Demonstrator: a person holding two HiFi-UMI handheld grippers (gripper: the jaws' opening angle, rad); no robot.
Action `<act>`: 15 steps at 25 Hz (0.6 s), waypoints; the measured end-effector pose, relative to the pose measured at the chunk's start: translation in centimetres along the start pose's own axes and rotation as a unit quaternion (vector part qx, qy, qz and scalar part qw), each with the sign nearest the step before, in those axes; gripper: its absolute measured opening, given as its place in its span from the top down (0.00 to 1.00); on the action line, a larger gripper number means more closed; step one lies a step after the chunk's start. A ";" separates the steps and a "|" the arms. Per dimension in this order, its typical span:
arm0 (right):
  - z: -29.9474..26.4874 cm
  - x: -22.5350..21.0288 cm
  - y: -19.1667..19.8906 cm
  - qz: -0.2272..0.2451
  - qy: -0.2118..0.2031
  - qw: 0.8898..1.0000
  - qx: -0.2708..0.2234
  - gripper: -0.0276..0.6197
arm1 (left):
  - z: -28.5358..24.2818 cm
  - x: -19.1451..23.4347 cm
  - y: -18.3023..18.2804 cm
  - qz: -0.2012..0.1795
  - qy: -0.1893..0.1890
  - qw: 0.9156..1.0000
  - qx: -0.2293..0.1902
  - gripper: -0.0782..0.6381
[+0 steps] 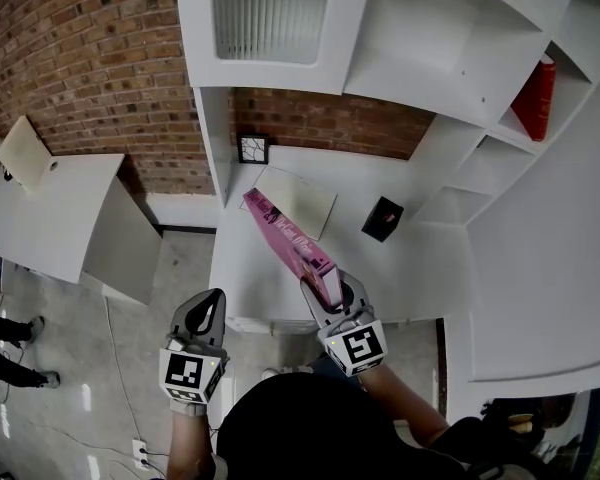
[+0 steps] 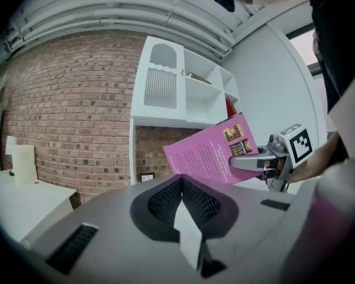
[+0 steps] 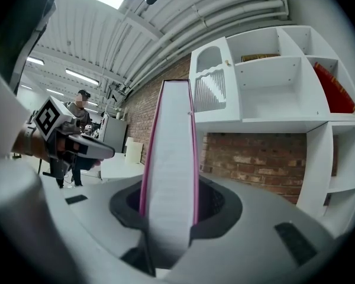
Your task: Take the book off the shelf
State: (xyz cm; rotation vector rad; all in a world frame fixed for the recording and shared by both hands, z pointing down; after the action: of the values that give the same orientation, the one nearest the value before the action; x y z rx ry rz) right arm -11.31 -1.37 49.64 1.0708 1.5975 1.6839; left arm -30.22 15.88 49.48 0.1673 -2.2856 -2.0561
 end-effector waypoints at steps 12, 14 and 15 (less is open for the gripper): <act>0.1 0.6 0.8 -0.005 -0.012 1.000 0.017 0.73 | 0.0 0.1 0.4 0.008 -0.007 1.000 0.002 0.88; 0.1 0.6 0.8 -0.008 -0.013 1.000 0.018 0.73 | 0.0 0.1 0.5 0.008 -0.008 1.000 0.002 0.88; 0.1 0.7 0.9 -0.009 -0.014 1.000 0.017 0.73 | 0.0 0.0 0.5 0.008 -0.008 1.000 0.002 0.88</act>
State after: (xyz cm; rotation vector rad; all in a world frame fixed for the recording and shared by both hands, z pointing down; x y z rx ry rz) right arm -11.45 -0.81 50.62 1.0892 1.6196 1.6278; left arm -30.29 15.92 49.99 0.1344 -2.2933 -2.0524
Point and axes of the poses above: the fingertips, and each gripper's own axes: z backward along the fingers, x to its left, y out of its underside, the point moved 9 cm from there along z, backward along the fingers, and after that the axes turned 13 degrees about y, right-handed, at the moved point
